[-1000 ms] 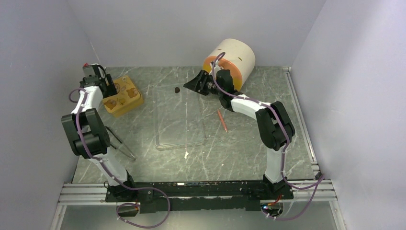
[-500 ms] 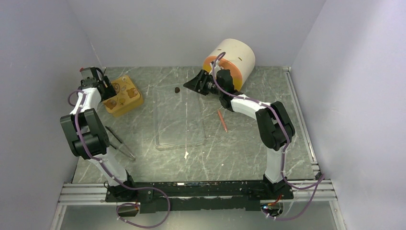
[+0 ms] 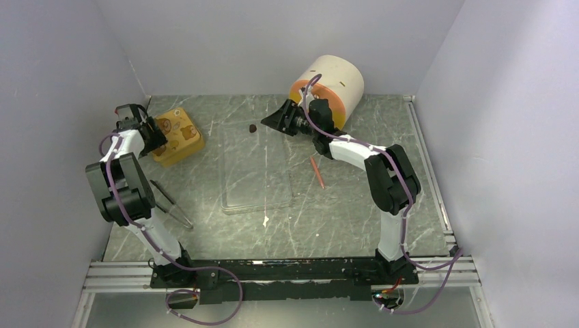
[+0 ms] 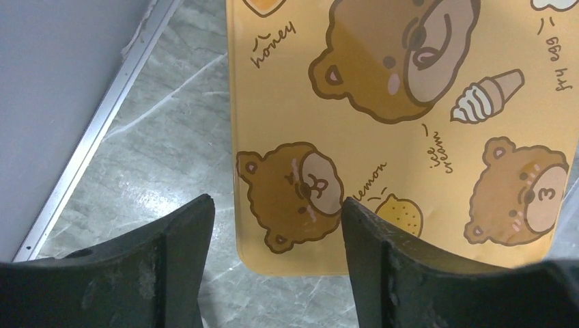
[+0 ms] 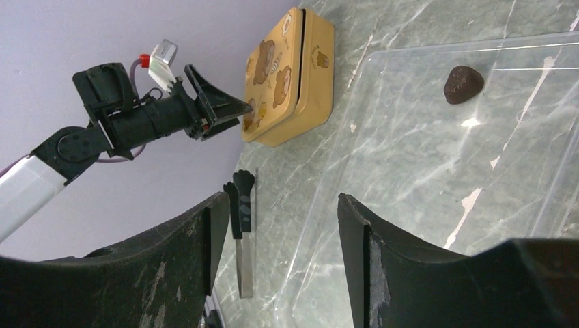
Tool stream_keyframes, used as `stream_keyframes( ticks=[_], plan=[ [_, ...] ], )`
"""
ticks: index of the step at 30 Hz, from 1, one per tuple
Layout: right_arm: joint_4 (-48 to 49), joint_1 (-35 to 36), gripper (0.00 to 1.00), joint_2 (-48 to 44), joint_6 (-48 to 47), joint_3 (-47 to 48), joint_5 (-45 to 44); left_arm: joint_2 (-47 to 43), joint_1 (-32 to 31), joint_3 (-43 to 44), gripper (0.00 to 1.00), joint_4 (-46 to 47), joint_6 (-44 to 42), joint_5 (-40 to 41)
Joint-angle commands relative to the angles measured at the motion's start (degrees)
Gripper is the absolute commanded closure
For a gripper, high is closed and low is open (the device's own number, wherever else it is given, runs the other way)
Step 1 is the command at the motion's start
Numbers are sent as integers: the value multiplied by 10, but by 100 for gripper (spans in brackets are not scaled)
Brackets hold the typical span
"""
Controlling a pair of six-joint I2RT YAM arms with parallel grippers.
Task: Pack the chocolate
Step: Close the box lid on the packing box.
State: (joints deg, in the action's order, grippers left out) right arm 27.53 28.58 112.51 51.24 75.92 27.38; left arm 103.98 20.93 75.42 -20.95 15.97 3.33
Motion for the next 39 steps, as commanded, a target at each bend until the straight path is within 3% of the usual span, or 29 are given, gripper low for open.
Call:
stream_keyframes(
  ticks=[1,5,18,23,30,33,39],
  plan=[
    [42,-4,36,6,7,14,9,6,4,2,32,26,24,-32],
    [43,-4,36,8,8,16,10,16,4,7,40,27,29,-41],
    [44,-5,37,11,8,15,9,23,5,12,47,53,29,-40],
    [46,-6,37,12,11,15,11,38,4,40,41,12,28,-6],
    [42,-7,37,11,8,14,11,-11,3,51,33,26,20,44],
    [40,-7,37,8,6,14,8,-19,1,48,36,68,13,29],
    [32,-7,37,8,1,21,4,38,-5,89,53,89,3,5]
  ],
)
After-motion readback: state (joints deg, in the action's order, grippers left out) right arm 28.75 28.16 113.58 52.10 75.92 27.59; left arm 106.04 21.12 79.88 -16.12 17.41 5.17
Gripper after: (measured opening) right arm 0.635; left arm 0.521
